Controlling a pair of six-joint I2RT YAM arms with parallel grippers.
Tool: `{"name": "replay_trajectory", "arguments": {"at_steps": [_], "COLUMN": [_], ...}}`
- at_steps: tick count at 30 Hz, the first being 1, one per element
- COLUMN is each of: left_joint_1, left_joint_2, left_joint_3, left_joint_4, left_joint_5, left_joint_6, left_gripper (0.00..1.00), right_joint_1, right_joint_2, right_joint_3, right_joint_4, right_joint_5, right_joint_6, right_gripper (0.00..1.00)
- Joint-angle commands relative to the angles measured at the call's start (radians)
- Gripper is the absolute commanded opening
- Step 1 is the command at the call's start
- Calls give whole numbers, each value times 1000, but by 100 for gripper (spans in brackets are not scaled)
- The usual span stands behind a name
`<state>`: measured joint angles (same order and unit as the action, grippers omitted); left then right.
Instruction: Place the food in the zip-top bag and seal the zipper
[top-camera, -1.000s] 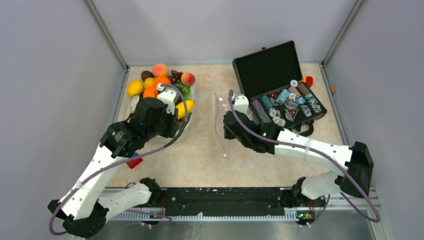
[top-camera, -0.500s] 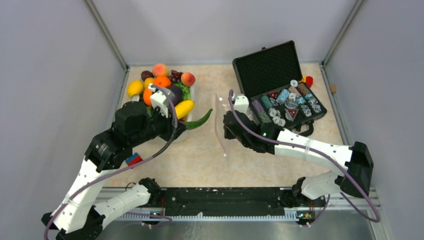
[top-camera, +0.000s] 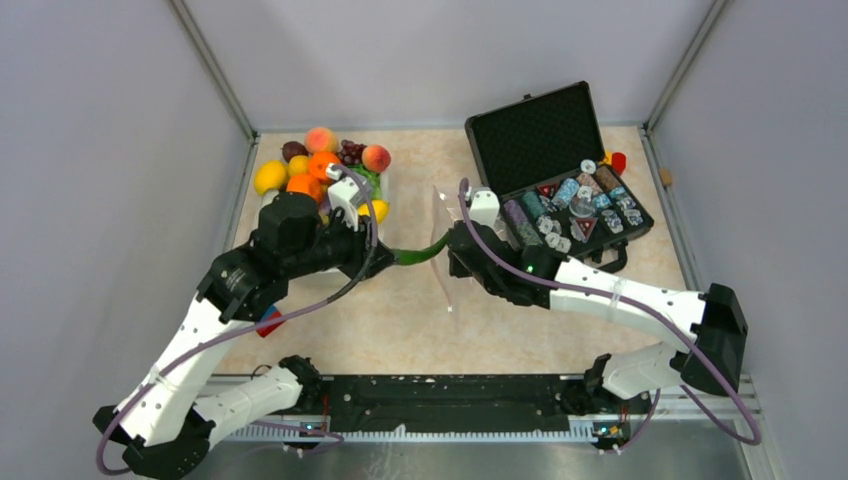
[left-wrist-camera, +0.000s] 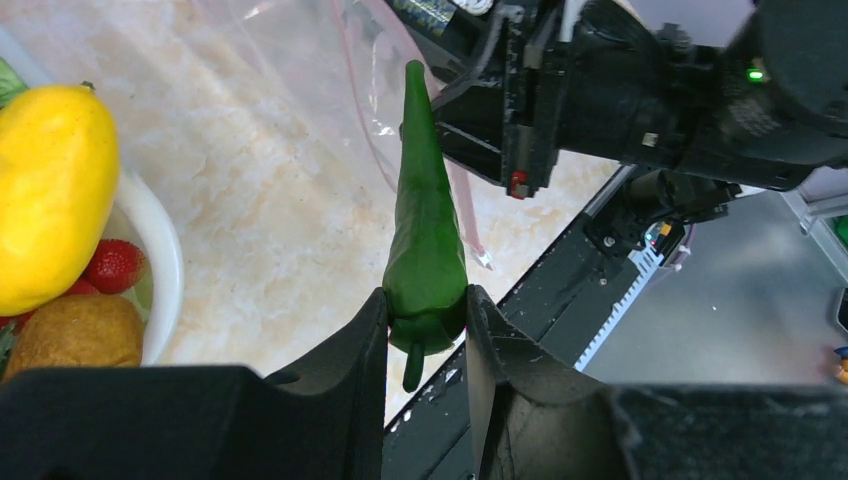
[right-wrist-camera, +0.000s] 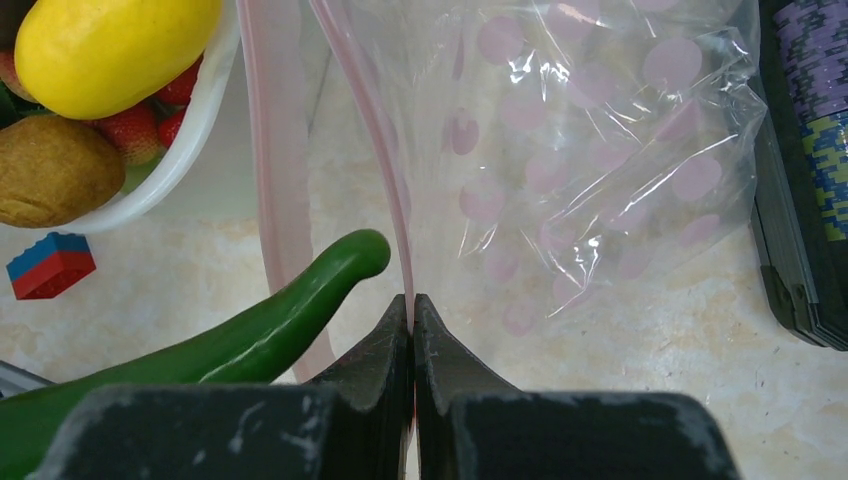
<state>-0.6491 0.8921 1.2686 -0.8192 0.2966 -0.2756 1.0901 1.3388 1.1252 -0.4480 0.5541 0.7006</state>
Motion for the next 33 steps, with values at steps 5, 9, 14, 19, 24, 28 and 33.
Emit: {"name": "replay_trajectory", "arguments": {"at_steps": [5, 9, 14, 19, 24, 28, 33], "left_joint_1": [-1, -1, -26, -96, -118, -120, -121], "left_joint_2": [33, 55, 112, 187, 237, 278, 303], "left_joint_3": [2, -4, -7, 38, 53, 69, 83], "left_joint_4": [-10, 9, 61, 46, -30, -139, -190], "left_joint_5": [-119, -137, -135, -219, -425, -609, -689], "left_joint_6": [0, -8, -53, -69, -62, -54, -54], "left_gripper": [0, 0, 0, 0, 0, 0, 0], "right_joint_1": [-6, -6, 3, 46, 65, 68, 80], "right_joint_2": [-48, -47, -29, 17, -11, -25, -16], "right_joint_3": [-1, 1, 15, 60, 34, 34, 35], "right_joint_4": [35, 51, 50, 10, 48, 29, 15], "right_joint_5": [20, 6, 6, 94, 147, 163, 170], "right_joint_6": [9, -4, -20, -13, -14, -18, -15], "right_gripper": [0, 0, 0, 0, 0, 0, 0]}}
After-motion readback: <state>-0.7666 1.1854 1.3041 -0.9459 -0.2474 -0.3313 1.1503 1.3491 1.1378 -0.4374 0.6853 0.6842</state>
